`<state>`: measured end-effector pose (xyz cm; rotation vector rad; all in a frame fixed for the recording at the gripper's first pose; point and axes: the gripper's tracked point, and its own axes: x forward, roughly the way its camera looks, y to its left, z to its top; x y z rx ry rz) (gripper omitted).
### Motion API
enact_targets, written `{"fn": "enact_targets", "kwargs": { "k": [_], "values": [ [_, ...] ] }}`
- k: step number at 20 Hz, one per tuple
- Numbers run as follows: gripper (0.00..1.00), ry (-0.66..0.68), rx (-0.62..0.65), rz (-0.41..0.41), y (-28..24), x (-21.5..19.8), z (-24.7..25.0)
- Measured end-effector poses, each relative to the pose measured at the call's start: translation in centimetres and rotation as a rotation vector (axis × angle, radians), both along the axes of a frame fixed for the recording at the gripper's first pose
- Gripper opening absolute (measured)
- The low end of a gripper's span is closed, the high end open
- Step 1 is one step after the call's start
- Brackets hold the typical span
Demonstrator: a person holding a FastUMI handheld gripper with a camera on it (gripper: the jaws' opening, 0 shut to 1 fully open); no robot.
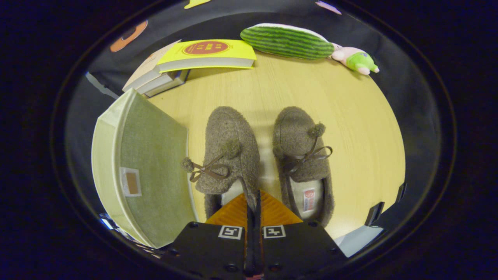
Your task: Open the storage box then place both shoes into the box .Put the left shoe in first, then the right shoe, with the right side of both shoes facing outward in a uniform manner.
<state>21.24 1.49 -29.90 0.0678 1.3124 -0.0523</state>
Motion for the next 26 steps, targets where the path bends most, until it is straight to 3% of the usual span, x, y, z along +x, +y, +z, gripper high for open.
{"fn": "enact_targets", "kwargs": {
  "k": [10, 18, 22, 26],
  "values": [
    [0.06, -0.042, 0.037, -0.010, 3.6, -2.3, 7.9],
    [0.06, -0.109, 0.081, -0.006, 11.2, -3.2, 14.2],
    [0.06, -0.173, 0.142, -0.016, 15.8, -2.8, 14.8],
    [0.06, -0.190, 0.218, -0.061, 20.1, -1.9, 12.2]
  ]
}}
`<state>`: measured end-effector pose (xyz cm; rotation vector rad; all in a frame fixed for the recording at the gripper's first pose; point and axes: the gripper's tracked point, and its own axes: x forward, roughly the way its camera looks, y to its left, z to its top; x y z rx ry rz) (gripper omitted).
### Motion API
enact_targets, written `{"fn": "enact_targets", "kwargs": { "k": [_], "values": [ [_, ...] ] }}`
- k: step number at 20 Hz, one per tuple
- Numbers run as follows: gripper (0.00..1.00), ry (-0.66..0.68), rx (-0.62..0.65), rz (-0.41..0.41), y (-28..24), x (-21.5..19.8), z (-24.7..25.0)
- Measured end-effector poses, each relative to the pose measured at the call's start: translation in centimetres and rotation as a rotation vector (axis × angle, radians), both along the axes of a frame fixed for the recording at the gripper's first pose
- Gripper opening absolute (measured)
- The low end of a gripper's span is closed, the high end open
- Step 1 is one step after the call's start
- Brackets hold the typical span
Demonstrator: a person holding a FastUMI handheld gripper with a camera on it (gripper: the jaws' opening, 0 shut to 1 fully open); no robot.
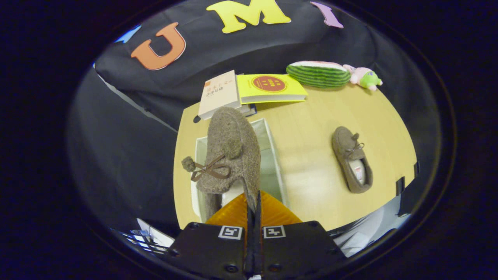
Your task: Open the storage box then place both shoes into the box .Put the left shoe in first, then the right shoe, with the right side of both shoes facing outward in a uniform manner.
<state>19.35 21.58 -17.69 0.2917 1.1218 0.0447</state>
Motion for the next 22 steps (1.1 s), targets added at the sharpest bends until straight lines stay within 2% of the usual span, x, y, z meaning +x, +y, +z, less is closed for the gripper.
{"fn": "enact_targets", "kwargs": {
  "k": [2, 8, 13, 17, 19, 22],
  "values": [
    [0.06, 0.011, 0.031, -0.002, 1.6, 0.4, -1.9],
    [0.06, 0.022, 0.005, 0.020, 4.1, 0.9, -6.8],
    [0.07, 0.014, -0.021, 0.077, 6.0, 0.3, -8.4],
    [0.11, -0.036, -0.038, 0.115, 6.6, 0.5, -8.0],
    [0.31, -0.073, -0.034, 0.165, 6.8, 0.4, -6.3],
    [0.84, -0.134, -0.095, 0.211, 5.2, 0.2, -3.3]
  ]
}}
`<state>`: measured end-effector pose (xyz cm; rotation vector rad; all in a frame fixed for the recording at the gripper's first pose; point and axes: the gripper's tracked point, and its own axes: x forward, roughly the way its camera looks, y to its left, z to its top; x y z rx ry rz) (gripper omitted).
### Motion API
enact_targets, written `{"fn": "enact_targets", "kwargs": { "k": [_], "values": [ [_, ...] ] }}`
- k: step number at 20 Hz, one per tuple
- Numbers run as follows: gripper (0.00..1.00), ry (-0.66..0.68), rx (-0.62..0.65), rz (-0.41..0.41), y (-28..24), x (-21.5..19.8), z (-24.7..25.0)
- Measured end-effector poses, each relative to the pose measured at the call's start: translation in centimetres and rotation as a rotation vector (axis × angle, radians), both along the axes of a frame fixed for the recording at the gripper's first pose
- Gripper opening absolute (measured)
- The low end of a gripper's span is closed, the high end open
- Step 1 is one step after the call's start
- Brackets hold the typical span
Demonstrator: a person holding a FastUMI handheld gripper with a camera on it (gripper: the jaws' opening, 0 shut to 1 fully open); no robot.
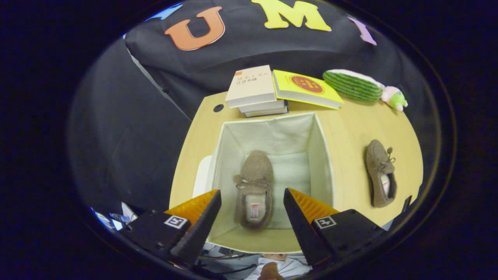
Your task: Open the storage box then place both shoes into the box .Put the left shoe in first, then the right shoe, with the right side of both shoes facing outward in a uniform manner.
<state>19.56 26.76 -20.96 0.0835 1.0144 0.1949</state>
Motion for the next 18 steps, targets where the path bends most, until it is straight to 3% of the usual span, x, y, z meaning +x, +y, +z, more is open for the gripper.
{"fn": "enact_targets", "kwargs": {
  "k": [1, 6, 11, 18],
  "values": [
    [1.00, -0.015, -0.017, 0.002, -0.8, -0.3, 1.0],
    [1.00, -0.069, -0.080, 0.003, -5.0, -1.0, 3.9],
    [1.00, -0.052, -0.157, -0.024, -10.6, -1.7, 3.5],
    [1.00, 0.058, -0.128, -0.153, -19.6, -1.4, 1.7]
  ]
}}
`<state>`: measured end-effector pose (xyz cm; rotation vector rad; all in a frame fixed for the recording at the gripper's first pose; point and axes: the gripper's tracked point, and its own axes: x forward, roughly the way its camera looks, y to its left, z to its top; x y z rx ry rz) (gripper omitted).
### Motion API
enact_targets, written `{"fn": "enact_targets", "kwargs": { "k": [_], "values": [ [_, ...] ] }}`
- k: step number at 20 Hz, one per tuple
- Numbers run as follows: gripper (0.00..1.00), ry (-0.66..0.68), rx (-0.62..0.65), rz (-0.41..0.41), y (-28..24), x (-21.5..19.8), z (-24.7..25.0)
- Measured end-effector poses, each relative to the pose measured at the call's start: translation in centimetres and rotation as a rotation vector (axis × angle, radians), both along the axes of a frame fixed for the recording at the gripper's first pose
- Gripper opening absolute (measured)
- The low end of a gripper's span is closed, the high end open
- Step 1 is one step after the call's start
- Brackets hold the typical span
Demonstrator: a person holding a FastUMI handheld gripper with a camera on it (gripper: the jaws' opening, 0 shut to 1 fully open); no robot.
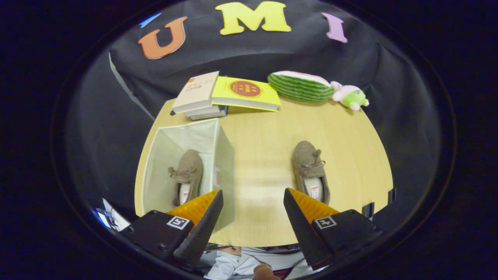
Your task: Open the storage box then place both shoes into the box .Put the left shoe in first, then the right shoe, with the right side of both shoes facing outward in a uniform manner.
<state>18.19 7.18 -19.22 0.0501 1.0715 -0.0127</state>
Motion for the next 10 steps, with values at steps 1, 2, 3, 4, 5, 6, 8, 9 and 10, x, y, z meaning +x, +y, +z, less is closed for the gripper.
{"fn": "enact_targets", "kwargs": {
  "k": [1, 2, 3, 4, 5, 6, 8, 9, 10],
  "values": [
    [1.00, 0.018, 0.016, -0.018, -1.0, 0.1, -0.5],
    [1.00, 0.033, 0.023, -0.024, -2.1, 0.2, -0.8],
    [1.00, 0.040, 0.021, -0.036, -3.6, 0.5, -1.3],
    [1.00, 0.045, 0.016, -0.057, -5.1, 0.8, -1.8],
    [1.00, 0.055, 0.017, -0.080, -6.4, 1.1, -2.4],
    [1.00, 0.066, 0.023, -0.102, -7.7, 1.3, -3.4],
    [1.00, 0.105, 0.029, -0.131, -10.0, 1.2, -4.8],
    [1.00, 0.117, 0.025, -0.149, -11.4, 1.4, -5.5],
    [1.00, 0.129, 0.007, -0.157, -12.8, 1.5, -6.0]
  ]
}}
